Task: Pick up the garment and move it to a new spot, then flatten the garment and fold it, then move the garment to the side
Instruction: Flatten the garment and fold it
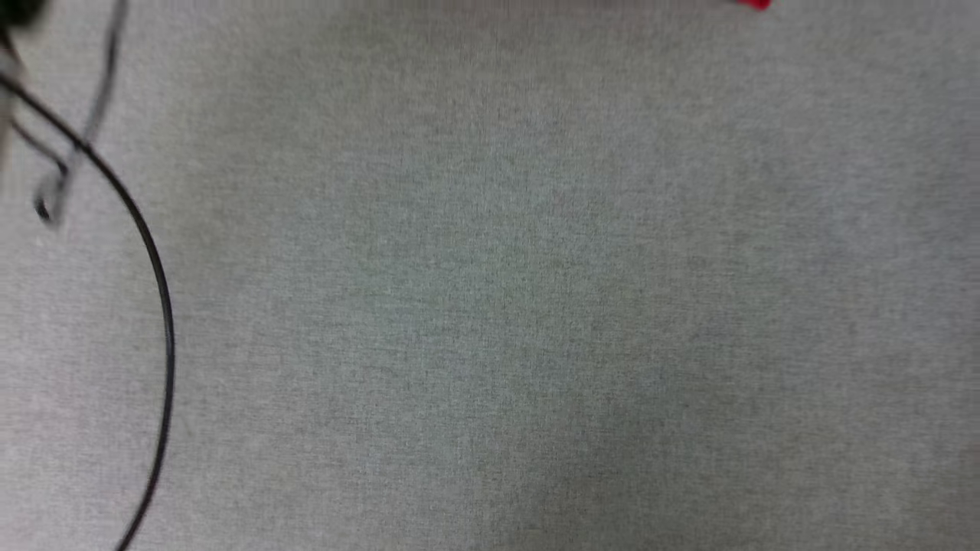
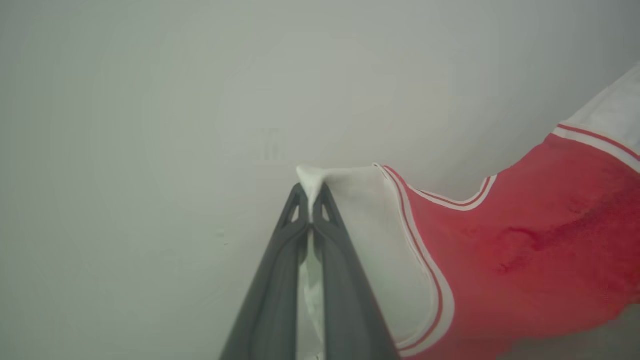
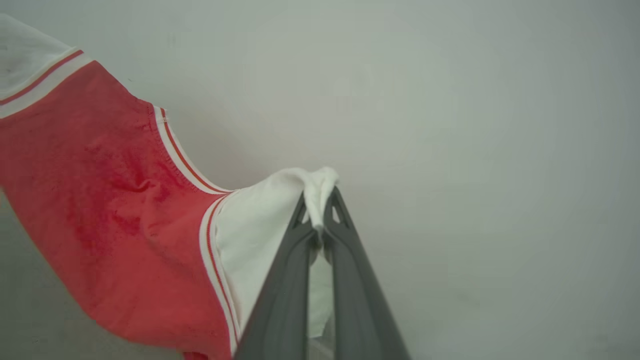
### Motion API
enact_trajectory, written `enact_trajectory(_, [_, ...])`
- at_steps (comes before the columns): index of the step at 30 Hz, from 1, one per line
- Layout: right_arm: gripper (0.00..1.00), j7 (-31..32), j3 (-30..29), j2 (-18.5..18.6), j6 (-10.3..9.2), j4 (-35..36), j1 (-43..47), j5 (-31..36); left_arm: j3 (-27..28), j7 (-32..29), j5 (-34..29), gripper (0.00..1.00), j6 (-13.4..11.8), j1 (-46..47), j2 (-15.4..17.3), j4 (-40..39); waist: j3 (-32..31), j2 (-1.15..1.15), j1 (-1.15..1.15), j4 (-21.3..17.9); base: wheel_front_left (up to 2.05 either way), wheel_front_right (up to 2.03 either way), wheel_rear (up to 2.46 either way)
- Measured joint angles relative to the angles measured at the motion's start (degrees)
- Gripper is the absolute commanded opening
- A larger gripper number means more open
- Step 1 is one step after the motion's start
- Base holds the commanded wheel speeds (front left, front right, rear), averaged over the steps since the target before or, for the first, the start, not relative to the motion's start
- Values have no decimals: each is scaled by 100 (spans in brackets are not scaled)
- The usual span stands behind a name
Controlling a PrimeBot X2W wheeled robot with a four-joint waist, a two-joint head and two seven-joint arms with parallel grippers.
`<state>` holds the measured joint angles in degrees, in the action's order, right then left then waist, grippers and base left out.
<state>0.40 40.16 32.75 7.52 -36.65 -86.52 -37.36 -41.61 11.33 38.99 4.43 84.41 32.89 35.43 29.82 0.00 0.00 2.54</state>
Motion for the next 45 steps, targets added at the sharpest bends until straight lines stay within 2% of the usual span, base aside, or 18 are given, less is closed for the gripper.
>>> enact_trajectory(5, [0,-146,335,293,-1,404,1060,-421,34,104,304,0,-279,-1301,258,-592,-404,0,0,-14,0,0,0])
enact_trajectory(11, [0,-259,515,590,0,924,2547,-716,64,156,661,0,-858,-3022,626,-1495,-921,0,-1,-33,0,0,0])
enact_trajectory(15, [0,-255,548,677,0,1091,3473,-809,70,187,1020,0,-1214,-4229,873,-2037,-1253,0,-2,-69,0,0,0])
enact_trajectory(21, [0,-299,494,695,0,1244,4748,-890,35,233,1455,0,-1556,-5727,1128,-2444,-1698,0,-2,-118,0,0,0])
enact_trajectory(24, [0,-345,436,658,0,1203,5347,-913,-26,258,1592,0,-1672,-6295,1168,-2499,-1887,0,-2,-140,0,0,0])
enact_trajectory(29, [0,-491,264,598,0,1091,6151,-968,32,313,1848,0,-1700,-6998,1114,-2461,-2167,0,-2,-149,0,0,0])
enact_trajectory(35, [0,-595,-78,583,0,1143,7029,-954,252,349,2023,0,-1762,-7669,1079,-2425,-2486,0,-2,-133,0,0,0])
enact_trajectory(45, [0,-478,-723,556,1,1428,8391,-896,673,357,2165,0,-2011,-8816,1134,-2769,-2764,0,-2,-129,0,0,0])
